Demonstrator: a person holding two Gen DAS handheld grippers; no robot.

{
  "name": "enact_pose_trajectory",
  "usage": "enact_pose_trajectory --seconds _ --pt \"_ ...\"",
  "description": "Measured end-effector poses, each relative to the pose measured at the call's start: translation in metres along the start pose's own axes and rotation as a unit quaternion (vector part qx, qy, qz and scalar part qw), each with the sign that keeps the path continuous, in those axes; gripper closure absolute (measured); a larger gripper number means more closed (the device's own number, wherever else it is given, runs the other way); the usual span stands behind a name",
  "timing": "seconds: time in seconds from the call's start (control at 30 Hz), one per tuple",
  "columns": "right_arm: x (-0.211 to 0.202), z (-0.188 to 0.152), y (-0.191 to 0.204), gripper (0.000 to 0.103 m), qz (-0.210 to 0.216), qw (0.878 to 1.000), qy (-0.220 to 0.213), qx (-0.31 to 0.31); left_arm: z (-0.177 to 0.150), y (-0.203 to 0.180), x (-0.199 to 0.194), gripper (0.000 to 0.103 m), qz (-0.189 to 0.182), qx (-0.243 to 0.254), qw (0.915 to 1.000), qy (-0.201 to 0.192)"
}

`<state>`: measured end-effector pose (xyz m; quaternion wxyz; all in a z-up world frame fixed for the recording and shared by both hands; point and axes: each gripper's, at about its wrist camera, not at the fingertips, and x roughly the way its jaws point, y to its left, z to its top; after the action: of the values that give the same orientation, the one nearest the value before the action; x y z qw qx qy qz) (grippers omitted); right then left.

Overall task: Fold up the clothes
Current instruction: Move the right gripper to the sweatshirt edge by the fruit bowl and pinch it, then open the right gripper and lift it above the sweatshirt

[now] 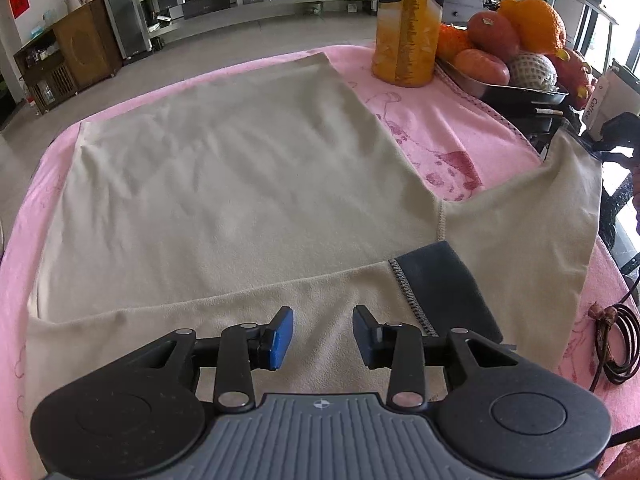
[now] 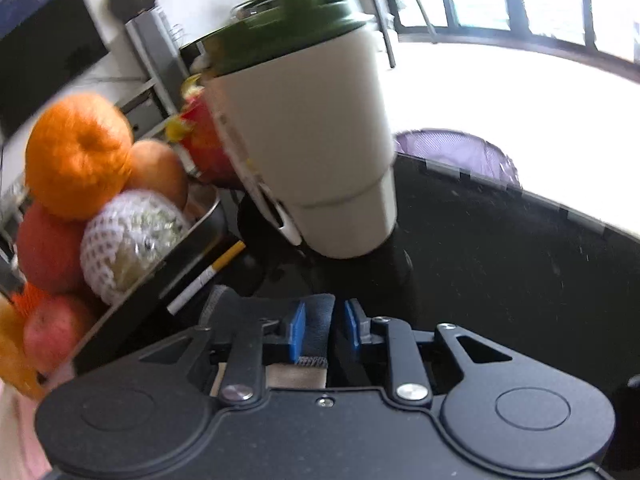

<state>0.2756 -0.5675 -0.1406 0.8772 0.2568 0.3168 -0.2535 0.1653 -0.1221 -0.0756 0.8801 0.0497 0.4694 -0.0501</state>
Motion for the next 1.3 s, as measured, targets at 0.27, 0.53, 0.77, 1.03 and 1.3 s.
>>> enact_pose_trajectory --seconds 0.27,0.53,0.77,1.03,1.3 --pt "-0.059 -0.002 0.013 0.099 0.007 0.998 -0.06 -0.014 -0.007 0.007 -0.03 0.067 0.009 0.001 0.9996 -0.028" --pt "-0.247 -0.015 0.061 0.099 0.138 0.966 -0.214 -0.037 -0.028 0.046 -0.096 0.067 0.007 -0.022 0.9966 -0.079" --pt "-0.364 -0.073 0.148 0.099 0.211 0.942 -0.22 -0.138 -0.057 0.13 -0.15 0.067 0.041 -0.062 0.9893 -0.125" --pt "-0.417 -0.209 0.258 0.099 0.302 0.92 -0.119 -0.219 -0.095 0.257 -0.145 0.068 0.065 -0.208 0.9688 -0.118" --pt "-0.395 -0.283 0.296 0.09 0.365 0.887 0.089 -0.268 -0.111 0.294 -0.117 0.069 0.014 -0.302 0.9509 -0.067"
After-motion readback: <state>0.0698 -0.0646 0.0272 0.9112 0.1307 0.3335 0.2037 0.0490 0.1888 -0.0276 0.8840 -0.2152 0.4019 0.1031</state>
